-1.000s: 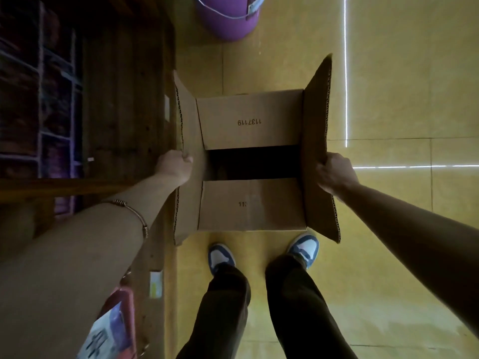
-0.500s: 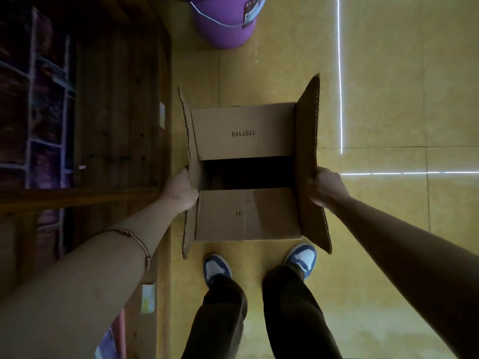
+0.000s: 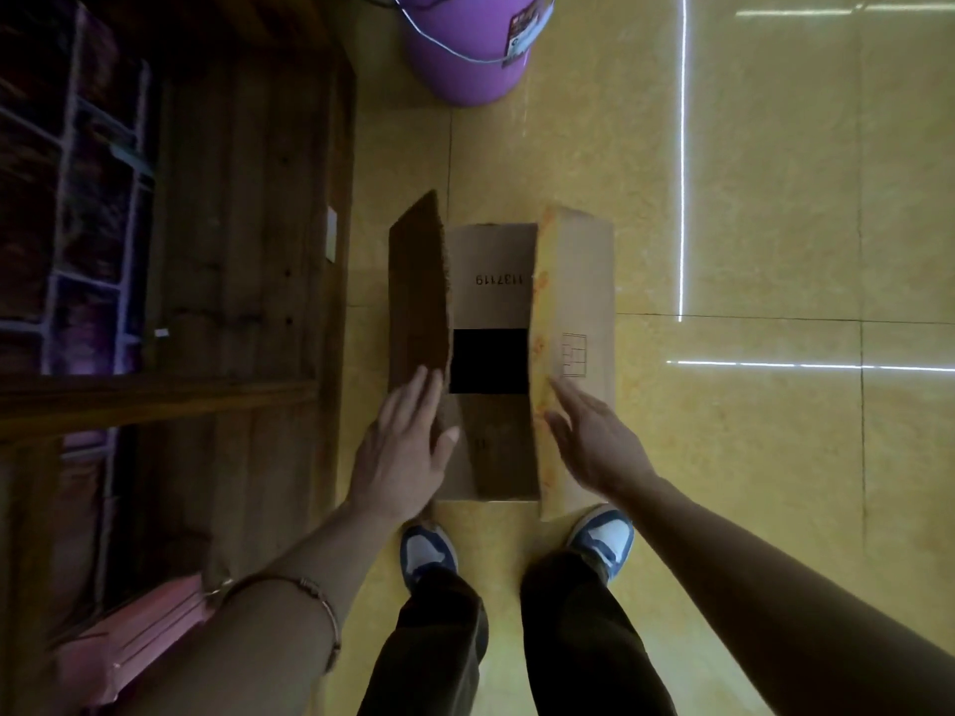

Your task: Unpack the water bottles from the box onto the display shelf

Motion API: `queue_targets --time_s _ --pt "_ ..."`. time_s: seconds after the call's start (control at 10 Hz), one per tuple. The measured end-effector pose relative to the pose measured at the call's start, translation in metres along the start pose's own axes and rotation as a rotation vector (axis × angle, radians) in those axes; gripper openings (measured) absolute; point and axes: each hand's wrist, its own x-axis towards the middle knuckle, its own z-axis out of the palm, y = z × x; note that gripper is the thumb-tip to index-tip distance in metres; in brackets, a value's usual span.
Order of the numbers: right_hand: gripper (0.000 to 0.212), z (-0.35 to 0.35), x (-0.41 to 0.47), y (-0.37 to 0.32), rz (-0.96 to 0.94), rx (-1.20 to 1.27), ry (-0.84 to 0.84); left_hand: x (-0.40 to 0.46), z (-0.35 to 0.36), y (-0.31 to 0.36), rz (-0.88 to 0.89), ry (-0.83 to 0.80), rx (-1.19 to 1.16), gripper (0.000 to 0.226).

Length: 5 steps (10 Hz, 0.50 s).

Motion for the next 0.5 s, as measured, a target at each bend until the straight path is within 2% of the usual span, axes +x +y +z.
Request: queue_targets --time_s 0.1,0.2,0.3,0.4,0.5 --pt "0.054 0.020 0.018 0.002 -0.029 -0.173 -0.153 0.014 0.027 0.007 0.004 -0.091 0.117 0.072" --pt "0.061 0.037 0.033 0.010 0.004 -0.272 -0.264 0.028 0.054 0.007 -0.024 -0.253 0.155 0.067" --pt "0.066 0.047 0.043 0.022 -0.007 -0.457 -0.298 0.032 0.076 -0.003 -0.039 -0.355 0.301 0.064" --pt "0.072 0.044 0.041 0.025 -0.038 -0.482 -0.294 0.036 0.080 -0.006 -0.054 -0.388 0.380 0.070" --pt "0.073 0.034 0.025 0.014 -0.024 -0.393 -0.293 0.032 0.065 0.009 -0.071 -0.392 0.310 0.071"
